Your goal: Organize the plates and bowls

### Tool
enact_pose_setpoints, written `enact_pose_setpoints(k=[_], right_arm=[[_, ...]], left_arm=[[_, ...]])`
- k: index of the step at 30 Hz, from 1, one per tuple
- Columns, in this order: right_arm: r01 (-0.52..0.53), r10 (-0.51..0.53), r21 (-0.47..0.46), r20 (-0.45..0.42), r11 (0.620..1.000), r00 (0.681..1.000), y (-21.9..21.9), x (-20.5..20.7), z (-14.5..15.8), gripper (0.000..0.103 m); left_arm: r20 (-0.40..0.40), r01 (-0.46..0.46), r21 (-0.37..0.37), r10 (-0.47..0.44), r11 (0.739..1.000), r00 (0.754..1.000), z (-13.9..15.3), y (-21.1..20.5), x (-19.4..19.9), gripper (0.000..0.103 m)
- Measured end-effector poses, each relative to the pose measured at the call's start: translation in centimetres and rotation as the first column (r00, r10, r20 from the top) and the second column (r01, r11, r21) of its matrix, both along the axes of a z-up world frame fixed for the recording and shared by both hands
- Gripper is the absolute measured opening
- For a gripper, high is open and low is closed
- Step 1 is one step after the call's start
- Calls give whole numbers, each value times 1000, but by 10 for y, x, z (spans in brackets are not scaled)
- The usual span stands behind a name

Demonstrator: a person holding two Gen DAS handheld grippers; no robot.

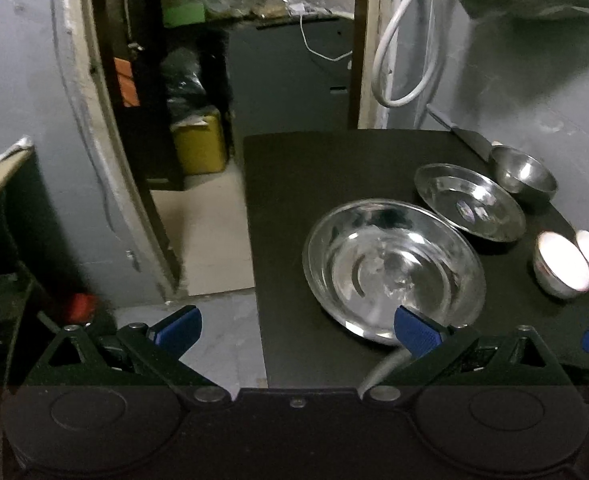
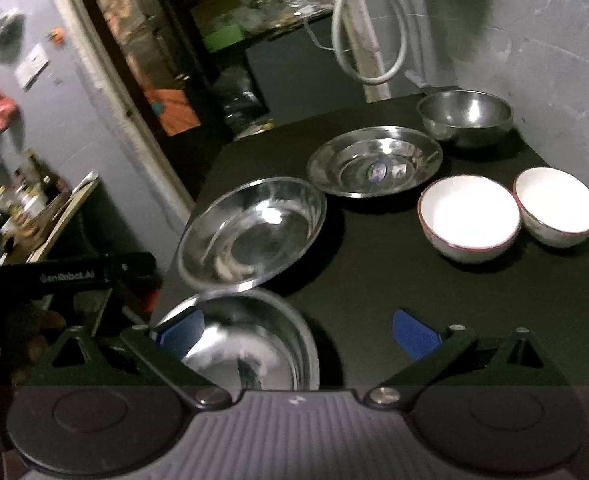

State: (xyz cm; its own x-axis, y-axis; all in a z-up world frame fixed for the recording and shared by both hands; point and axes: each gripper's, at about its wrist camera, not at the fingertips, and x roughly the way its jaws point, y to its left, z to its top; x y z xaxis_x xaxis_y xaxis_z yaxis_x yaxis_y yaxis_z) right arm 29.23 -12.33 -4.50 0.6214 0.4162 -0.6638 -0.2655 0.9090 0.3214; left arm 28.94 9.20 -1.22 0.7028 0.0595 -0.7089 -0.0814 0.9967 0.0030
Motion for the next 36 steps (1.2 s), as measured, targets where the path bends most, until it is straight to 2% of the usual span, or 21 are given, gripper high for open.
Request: enact_pose_setpoints(k=[3, 7, 10, 19, 22, 30, 33, 36], right_arm=[[39, -39, -11, -4, 999, 999, 10, 19, -4, 102], [74, -74, -15, -7, 997, 997, 22, 43, -12, 93], [97, -98, -25, -17, 995, 995, 29, 56, -18, 85], [123, -124, -38, -46, 992, 991, 41, 72, -29, 70], [117, -119, -36, -58, 992, 991, 44, 76, -31, 60], [104, -106, -32, -81, 994, 991, 48, 83, -36, 37], [93, -95, -31, -84, 995, 992, 51, 83, -38, 30], [94, -97, -38, -80, 995, 992, 52, 82, -38, 26]], left_arm=[[-17, 26, -1, -26, 1000, 1000, -8, 6, 27, 102], [-52, 71, 21, -70, 997, 996, -17, 7, 60, 101], [-83, 100, 6, -100, 995, 992, -23, 8, 78, 99], [-134, 141, 15, -138, 990, 981, -33, 3, 102, 83], [-146, 150, 16, -146, 989, 978, -35, 1, 107, 76], [-167, 170, -18, -170, 985, 971, -40, -2, 113, 49], [-171, 172, -31, -175, 985, 970, -42, -3, 112, 42], [-170, 169, -31, -172, 985, 970, -43, -3, 112, 38]])
